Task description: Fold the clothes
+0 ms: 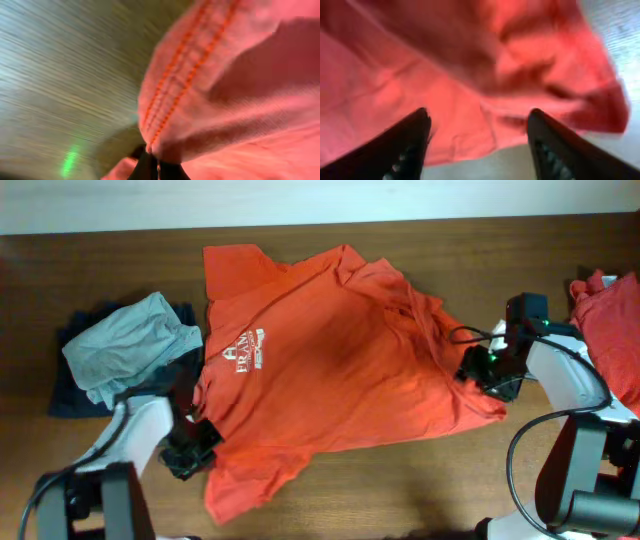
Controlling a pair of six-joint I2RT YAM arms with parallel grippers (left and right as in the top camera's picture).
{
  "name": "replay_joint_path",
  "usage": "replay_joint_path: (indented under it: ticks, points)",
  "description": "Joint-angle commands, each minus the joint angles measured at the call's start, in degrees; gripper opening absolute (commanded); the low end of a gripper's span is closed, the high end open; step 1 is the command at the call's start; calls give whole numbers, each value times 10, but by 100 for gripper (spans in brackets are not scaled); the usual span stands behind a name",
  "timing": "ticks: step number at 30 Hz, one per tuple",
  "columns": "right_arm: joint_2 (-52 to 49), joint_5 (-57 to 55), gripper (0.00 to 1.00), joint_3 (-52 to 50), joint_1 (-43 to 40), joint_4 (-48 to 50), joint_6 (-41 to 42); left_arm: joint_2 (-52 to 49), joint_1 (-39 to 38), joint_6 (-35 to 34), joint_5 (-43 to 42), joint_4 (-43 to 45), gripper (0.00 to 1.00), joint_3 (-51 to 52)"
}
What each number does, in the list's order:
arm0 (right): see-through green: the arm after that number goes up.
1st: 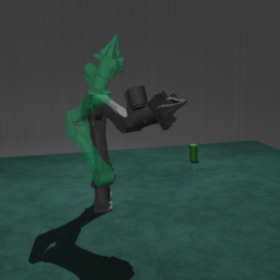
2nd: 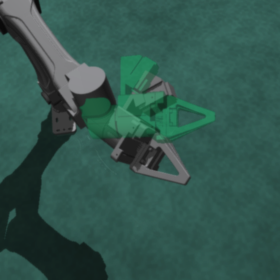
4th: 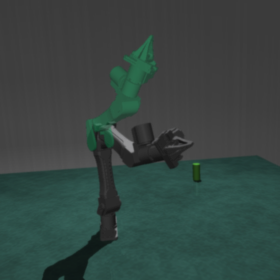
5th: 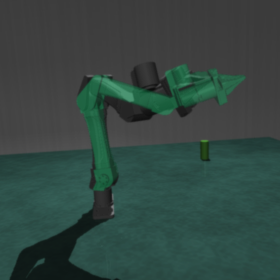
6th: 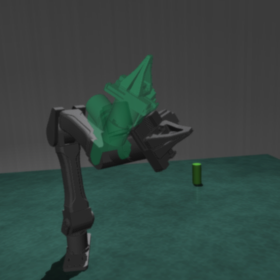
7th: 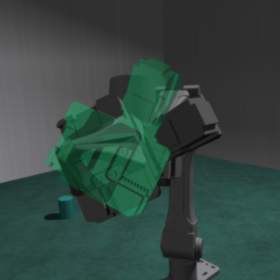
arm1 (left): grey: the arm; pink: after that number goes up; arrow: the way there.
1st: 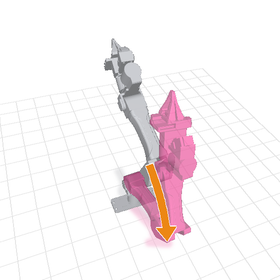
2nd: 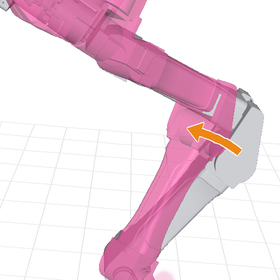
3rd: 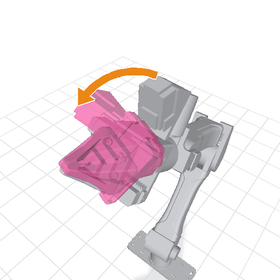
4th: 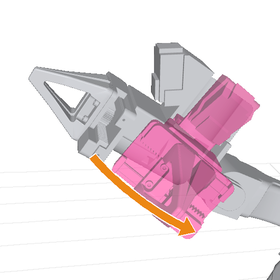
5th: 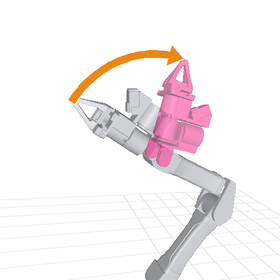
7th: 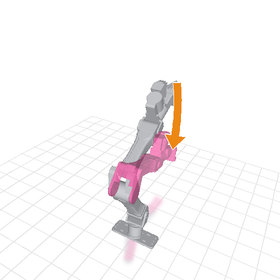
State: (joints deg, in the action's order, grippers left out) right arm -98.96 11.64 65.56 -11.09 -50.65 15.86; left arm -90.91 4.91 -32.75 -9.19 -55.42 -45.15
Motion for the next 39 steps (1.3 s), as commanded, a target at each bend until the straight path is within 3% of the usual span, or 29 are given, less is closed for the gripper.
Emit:
replay_joint_path:
  ticks: [1, 4, 6, 12, 18, 20, 22, 24, 31, 39]
  points:
    - [11, 33, 50, -15, 23, 12, -11, 33, 33, 12, -2, 3, 1, 3]
    - [11, 57, 51, -33, 50, 30, -46, 37, 49, 23, -2, 8, 1, 3]
    - [11, 8, 67, -39, 73, 45, -54, 37, 50, 29, -1, 7, 0, 3]
    - [11, -45, 65, -44, 109, 73, -69, 37, 50, 29, -2, 14, 1, 3]
    - [4, -128, 59, -89, 134, 130, -45, 37, 50, 42, -7, 14, 0, 3]
    - [-3, -143, 50, -95, 133, 135, -44, 37, 50, 42, -7, 13, 0, 3]
    - [-8, -169, 30, -95, 133, 134, -34, 37, 50, 42, -7, 14, 1, 3]
    - [-7, -207, 20, -95, 132, 133, -11, 37, 50, 47, -7, 13, 1, 3]
    - [-3, -238, 17, -65, 103, 105, 2, 37, 50, 54, -7, 11, 0, 3]
    - [-3, -237, 18, -47, 5, 106, 46, 37, 50, 54, -5, 11, 0, 3]
